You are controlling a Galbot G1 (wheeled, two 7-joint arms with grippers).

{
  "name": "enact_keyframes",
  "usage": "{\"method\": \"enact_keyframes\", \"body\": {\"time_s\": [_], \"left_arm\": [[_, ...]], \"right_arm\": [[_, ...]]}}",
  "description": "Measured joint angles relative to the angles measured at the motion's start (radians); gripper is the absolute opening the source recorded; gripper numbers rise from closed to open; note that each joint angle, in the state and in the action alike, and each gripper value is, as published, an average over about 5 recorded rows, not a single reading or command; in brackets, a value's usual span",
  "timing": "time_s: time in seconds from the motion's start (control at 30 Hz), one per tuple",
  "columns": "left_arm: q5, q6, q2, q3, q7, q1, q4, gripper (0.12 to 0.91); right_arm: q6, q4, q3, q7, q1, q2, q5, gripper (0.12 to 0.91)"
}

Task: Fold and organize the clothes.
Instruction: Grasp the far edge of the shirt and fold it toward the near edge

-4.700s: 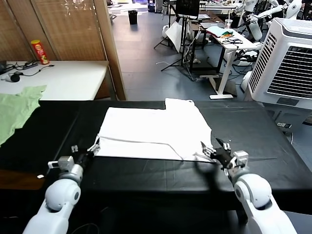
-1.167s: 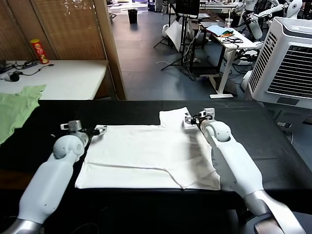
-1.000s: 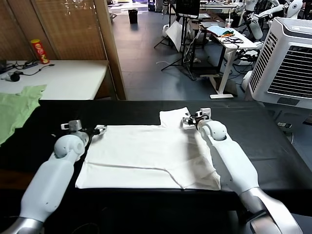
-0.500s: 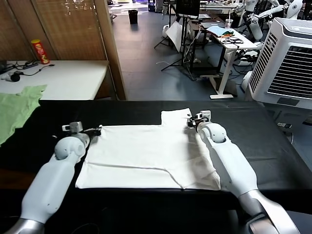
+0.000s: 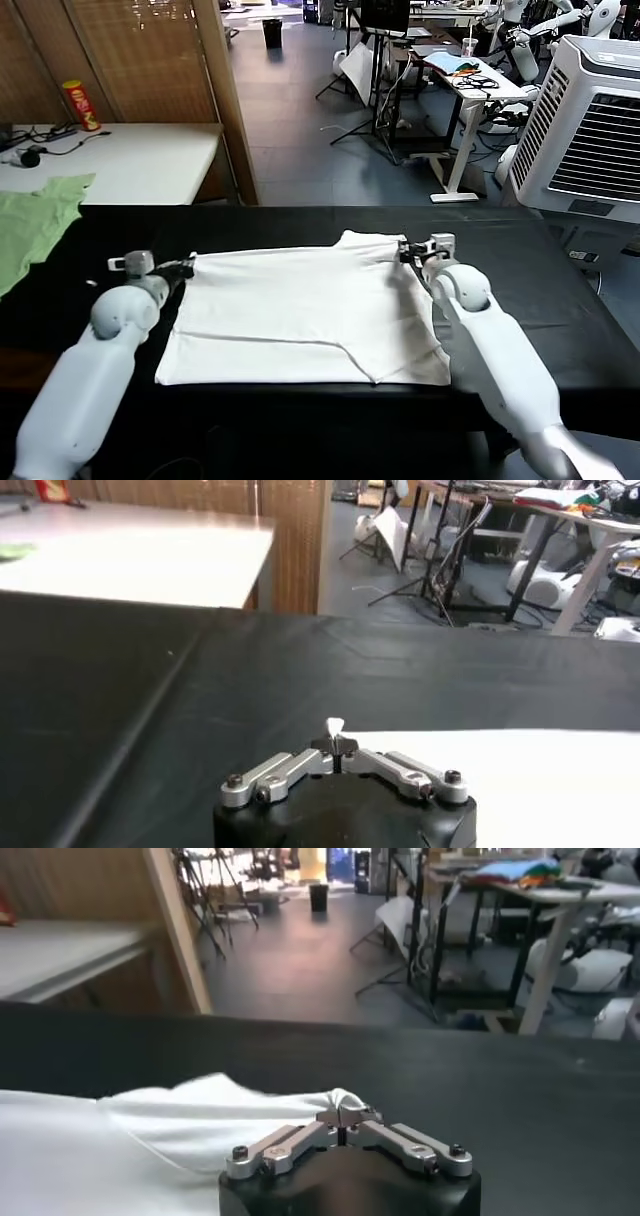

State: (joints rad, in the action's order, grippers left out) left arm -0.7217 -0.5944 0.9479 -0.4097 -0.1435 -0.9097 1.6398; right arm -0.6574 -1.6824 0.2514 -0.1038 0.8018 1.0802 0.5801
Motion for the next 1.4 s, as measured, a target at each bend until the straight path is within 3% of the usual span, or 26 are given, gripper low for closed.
{"method": "enact_keyframes", "body": {"time_s": [0.17,0.47,1.0,1.07,1.17,1.4], "left_arm": [[-0.006,0.005,-0.044,-0.052,-0.012,-0.130,0.149,0.128],[-0.007,0.057,-0.067,-0.160,-0.054,-0.364,0.330,0.128],[0.024,0.062,-0.044,-0.232,-0.054,-0.579,0.396,0.128],[0.030,0.057,-0.036,-0.232,-0.061,-0.590,0.401,0.128],[0.037,0.041,-0.029,-0.235,-0.069,-0.604,0.412,0.164],[0.039,-0.007,-0.027,-0.262,-0.069,-0.637,0.452,0.544]], "right_arm": [[-0.074,-0.151,0.028,-0.044,0.097,-0.049,0.003,0.123],[-0.079,-0.308,0.071,-0.066,0.274,-0.084,0.003,0.123],[-0.079,-0.398,0.126,-0.062,0.468,-0.080,-0.024,0.129],[-0.079,-0.410,0.134,-0.057,0.484,-0.078,-0.026,0.174],[-0.079,-0.439,0.156,-0.051,0.513,-0.077,-0.025,0.318],[-0.079,-0.483,0.232,-0.063,0.538,-0.069,-0.004,0.694]]}}
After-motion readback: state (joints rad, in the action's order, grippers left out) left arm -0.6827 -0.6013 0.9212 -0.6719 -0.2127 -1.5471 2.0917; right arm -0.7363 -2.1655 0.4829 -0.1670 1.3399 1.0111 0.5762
